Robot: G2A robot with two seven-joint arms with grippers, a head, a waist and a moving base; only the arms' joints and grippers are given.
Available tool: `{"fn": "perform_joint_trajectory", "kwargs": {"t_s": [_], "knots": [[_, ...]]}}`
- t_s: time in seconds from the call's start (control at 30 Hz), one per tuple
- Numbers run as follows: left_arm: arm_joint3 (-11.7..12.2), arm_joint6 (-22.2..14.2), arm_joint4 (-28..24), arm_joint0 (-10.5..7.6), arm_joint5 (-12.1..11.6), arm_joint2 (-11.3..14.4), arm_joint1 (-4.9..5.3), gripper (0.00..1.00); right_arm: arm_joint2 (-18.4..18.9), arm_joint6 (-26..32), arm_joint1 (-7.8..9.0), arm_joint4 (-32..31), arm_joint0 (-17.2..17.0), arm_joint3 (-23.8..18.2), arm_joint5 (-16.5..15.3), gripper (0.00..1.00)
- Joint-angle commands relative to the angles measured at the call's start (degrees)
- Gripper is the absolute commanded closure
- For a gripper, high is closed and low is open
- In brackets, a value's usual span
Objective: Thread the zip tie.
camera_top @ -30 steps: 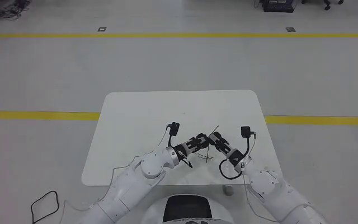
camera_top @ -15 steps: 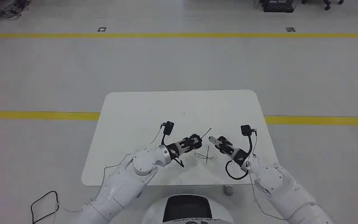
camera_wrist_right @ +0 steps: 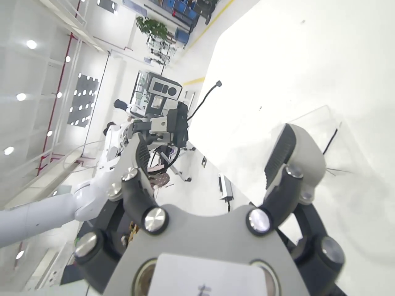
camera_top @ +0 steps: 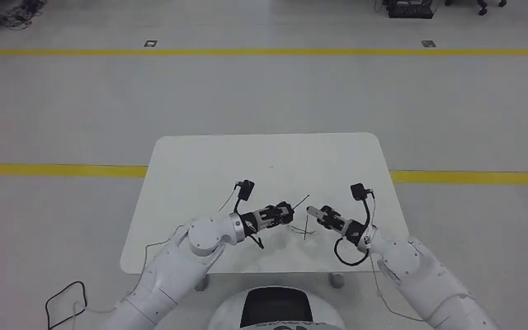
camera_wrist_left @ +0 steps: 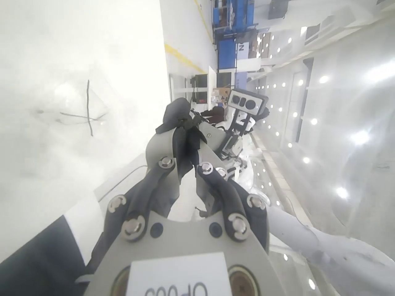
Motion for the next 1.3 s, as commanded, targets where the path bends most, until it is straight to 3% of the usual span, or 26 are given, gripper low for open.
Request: {"fn": "perform_joint_trajectory", "kwargs": {"t_s": [0.0, 0.03, 0.13, 0.37, 0.43, 0.77, 1.03, 1.1, 1.27], "knots": [[0.5, -7.0, -2.6, -0.27, -0.6, -0.6, 0.43, 1.00, 1.0, 8.4, 0.24, 3.6, 1.4, 1.3, 0.0, 0.00], [1.2, -10.6, -3.3, -0.88, -0.9, -1.1, 0.75, 1.00, 2.0, 12.3, 0.37, 5.6, 2.4, 2.5, 0.0, 0.00], [2.7, -14.6, -4.8, -1.49, -1.7, -1.9, 1.21, 1.00, 3.8, 20.8, 0.43, 9.9, 4.0, 4.6, 0.0, 0.00], [4.8, -21.6, -6.5, -3.39, -2.5, -0.7, 1.58, 1.00, 5.5, 37.2, -0.71, 15.0, 7.4, 8.1, 0.0, 0.00], [5.0, -18.8, -3.6, -4.24, -3.0, -0.2, 1.58, 1.00, 5.6, 37.9, -0.87, 15.0, 7.7, 8.6, 0.0, 0.00], [5.3, -19.7, -5.1, -4.42, -1.9, 0.8, 1.52, 1.00, 5.6, 37.4, -1.01, 16.9, 7.8, 9.8, 0.0, 0.00], [9.3, -25.7, -11.8, -6.50, -3.1, 2.2, 1.32, 1.00, 2.4, 52.4, -2.44, 24.9, 14.6, 17.6, 0.0, 0.00], [9.7, -24.3, -9.7, -7.45, -3.7, 2.6, 1.34, 1.00, 2.1, 52.4, -2.53, 25.0, 15.0, 18.3, 0.0, 0.00], [9.7, -24.3, -9.7, -7.45, -3.7, 2.6, 1.34, 1.00, 2.1, 52.4, -2.53, 25.0, 15.0, 18.3, 0.0, 0.00]]}}
